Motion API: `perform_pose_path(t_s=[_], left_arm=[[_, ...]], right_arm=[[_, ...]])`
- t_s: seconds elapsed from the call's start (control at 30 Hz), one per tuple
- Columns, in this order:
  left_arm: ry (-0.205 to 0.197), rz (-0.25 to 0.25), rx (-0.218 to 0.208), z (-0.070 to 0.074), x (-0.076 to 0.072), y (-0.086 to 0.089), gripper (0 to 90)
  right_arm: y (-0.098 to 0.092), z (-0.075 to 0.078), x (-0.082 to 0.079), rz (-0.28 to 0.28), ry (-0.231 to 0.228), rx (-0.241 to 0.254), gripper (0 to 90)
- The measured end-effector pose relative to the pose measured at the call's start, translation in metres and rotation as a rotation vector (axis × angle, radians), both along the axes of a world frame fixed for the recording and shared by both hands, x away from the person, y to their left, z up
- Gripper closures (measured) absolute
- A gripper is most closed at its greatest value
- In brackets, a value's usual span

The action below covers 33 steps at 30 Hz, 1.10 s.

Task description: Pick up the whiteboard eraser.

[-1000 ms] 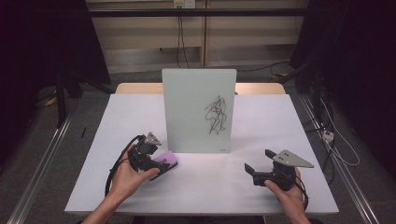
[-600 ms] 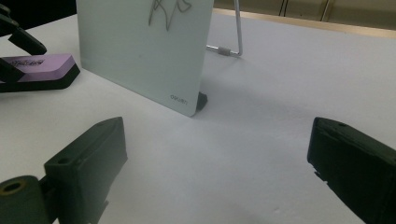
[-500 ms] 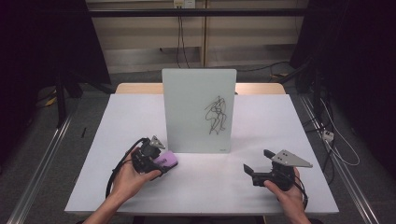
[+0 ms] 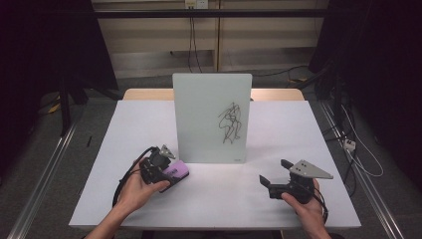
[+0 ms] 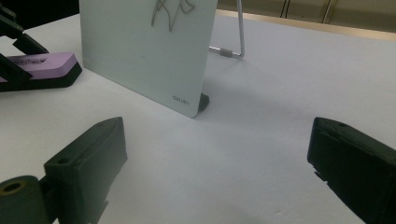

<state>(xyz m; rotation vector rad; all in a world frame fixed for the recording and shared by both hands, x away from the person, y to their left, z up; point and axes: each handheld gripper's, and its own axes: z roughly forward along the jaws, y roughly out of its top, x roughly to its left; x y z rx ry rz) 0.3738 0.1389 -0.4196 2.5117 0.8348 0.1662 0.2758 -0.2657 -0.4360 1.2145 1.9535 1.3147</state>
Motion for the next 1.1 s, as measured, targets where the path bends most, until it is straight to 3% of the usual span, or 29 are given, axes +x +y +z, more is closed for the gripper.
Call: perform_pose_path(t_s=[0.03, 0.2, 0.53, 0.93, 1.1], left_arm=[[-0.003, -0.017, 0.01, 0.001, 0.001, 0.001, 40.8], [-0.013, -0.008, -0.011, 0.002, 0.0, 0.002, 40.9], [-0.035, -0.009, -0.1, 0.009, -0.002, 0.008, 41.0], [-0.097, 0.03, -0.193, 0.015, -0.007, 0.018, 41.0], [-0.12, 0.011, -0.236, 0.019, -0.015, 0.017, 40.9]], right_arm=[[0.0, 0.0, 0.0, 0.0, -0.002, 0.0, 4.6], [0.0, 0.0, 0.0, -0.001, -0.002, 0.0, 4.6], [-0.001, 0.0, 0.001, -0.006, -0.001, 0.002, 4.6], [-0.002, 0.0, 0.002, -0.011, 0.002, 0.007, 4.6], [-0.001, 0.0, 0.003, -0.014, 0.001, 0.004, 4.6]])
